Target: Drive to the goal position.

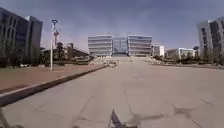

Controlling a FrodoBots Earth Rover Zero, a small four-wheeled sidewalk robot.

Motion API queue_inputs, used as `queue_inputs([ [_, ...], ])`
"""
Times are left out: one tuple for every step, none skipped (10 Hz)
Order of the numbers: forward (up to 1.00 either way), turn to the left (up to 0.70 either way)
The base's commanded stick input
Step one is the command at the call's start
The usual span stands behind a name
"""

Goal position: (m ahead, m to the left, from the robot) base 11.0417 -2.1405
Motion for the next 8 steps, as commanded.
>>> queue_inputs([
  [1.0,0.0],
  [1.0,0.0],
  [1.0,0.0],
  [1.0,0.0],
  [1.0,0.0],
  [1.0,0.0],
  [1.0,0.0],
  [1.0,0.0],
])
